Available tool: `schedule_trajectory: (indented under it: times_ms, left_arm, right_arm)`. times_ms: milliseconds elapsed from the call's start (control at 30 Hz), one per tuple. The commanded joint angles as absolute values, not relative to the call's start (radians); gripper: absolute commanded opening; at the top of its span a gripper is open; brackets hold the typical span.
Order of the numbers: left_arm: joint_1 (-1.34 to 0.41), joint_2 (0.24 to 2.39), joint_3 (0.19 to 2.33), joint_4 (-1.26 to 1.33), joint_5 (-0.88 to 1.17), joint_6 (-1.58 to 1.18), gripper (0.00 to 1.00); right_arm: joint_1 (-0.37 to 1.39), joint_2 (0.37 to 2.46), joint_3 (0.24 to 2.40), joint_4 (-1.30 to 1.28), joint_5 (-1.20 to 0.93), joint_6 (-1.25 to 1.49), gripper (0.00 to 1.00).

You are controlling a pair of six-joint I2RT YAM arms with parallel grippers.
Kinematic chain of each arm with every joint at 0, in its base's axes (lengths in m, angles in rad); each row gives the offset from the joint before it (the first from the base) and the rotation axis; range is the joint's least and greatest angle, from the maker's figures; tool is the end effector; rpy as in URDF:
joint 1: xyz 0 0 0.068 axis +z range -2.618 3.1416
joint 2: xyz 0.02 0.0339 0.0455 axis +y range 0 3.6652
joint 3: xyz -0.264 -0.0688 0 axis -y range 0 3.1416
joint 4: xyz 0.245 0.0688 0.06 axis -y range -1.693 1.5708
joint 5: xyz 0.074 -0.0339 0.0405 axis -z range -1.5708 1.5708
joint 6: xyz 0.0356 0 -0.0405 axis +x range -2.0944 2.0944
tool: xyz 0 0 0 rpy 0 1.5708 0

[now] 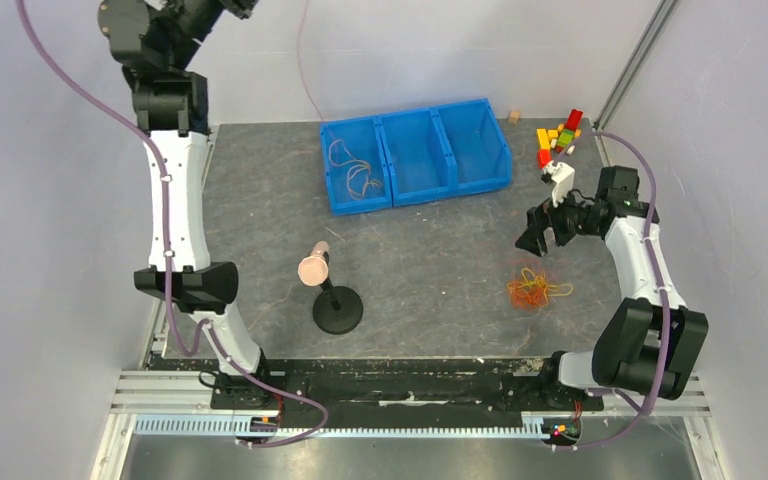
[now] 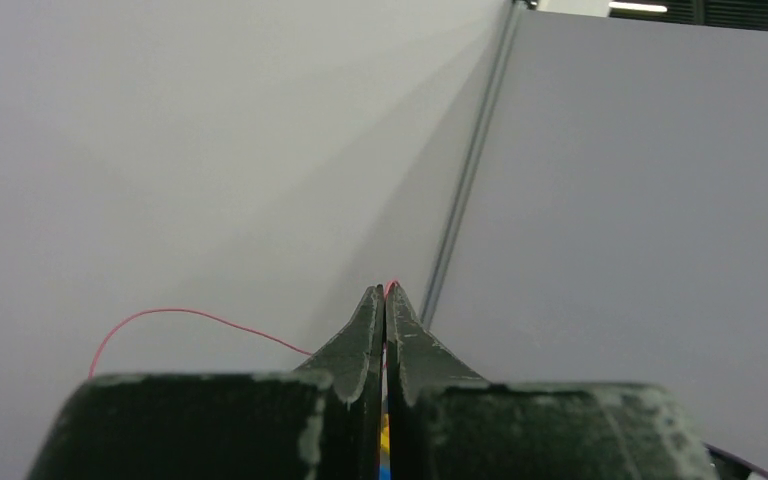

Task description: Untangle the cables

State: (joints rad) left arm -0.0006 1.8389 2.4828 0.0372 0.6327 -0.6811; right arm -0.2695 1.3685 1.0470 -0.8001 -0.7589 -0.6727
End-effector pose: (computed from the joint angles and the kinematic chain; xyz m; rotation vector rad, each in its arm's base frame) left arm 0.3296 -0.0212 0.6278 0.2788 1.0419 -0.8978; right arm 0.2588 -0.0461 0.2617 -0.6796 2.2572 0.5908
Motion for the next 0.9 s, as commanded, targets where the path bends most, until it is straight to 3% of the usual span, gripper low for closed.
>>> schedule_trajectory:
  times_ms: [0,500,867]
  left_arm:
    - [-0.106,1.803,2.472,0.101,0.690,-0.732,0.02]
    - [-0.404,1.796,2.322,0.018,0.721,-0.641,0.02]
    - [-0.445,1.818,2.316,0.013,0.701,-0.654,0.02]
  right_arm:
    - [-0.188,1.294,1.103,-0.603,-0.897,-0.415,0.98]
    - [0.259,1.250,1.129,0.295,-0.769,0.227,0.98]
    - [0.452,1.466,1.276,0.442,-0.632,0.246,0.98]
